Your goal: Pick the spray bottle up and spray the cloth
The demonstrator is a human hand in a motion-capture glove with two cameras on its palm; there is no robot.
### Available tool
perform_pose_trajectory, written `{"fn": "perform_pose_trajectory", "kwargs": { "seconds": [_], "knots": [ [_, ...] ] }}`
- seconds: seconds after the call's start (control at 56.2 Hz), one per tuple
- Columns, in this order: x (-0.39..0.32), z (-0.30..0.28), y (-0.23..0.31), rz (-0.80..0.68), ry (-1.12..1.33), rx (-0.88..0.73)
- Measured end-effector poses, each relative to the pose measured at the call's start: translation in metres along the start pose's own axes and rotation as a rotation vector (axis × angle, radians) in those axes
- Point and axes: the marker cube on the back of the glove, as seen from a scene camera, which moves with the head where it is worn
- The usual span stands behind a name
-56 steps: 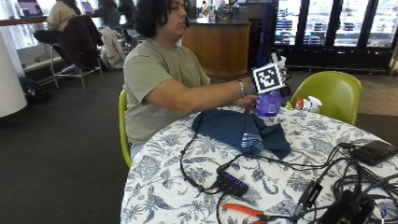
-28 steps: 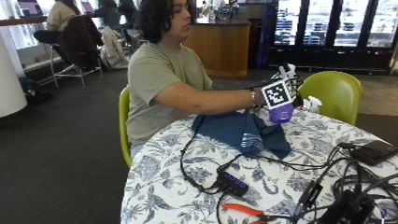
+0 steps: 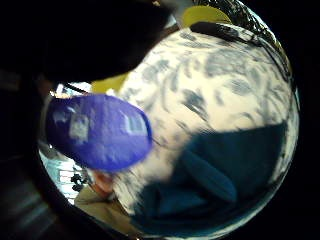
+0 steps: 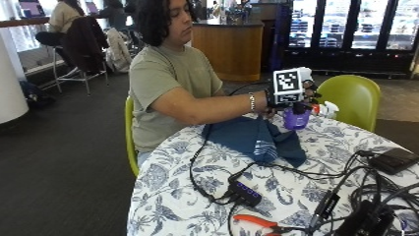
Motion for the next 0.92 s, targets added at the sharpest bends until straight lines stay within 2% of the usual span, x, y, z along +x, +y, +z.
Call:
{"fn": "perform_pose_trajectory", "kwargs": {
  "seconds": [0.142,0.338,0.498,0.623,0.765,0.854,0.925],
  "knots": [
    [0.005,-0.028,0.032,0.025,0.185,-0.002],
    [-0.002,-0.060,0.079,0.046,0.512,-0.143],
    [-0.036,-0.082,0.111,-0.019,0.591,-0.185],
    [-0.055,-0.095,0.134,-0.002,0.658,-0.178],
    [-0.052,-0.108,0.150,-0.015,0.898,-0.170],
    [-0.065,-0.103,0.155,-0.006,0.735,-0.189],
    [-0.065,-0.104,0.156,-0.001,0.697,-0.204]
  ]
}}
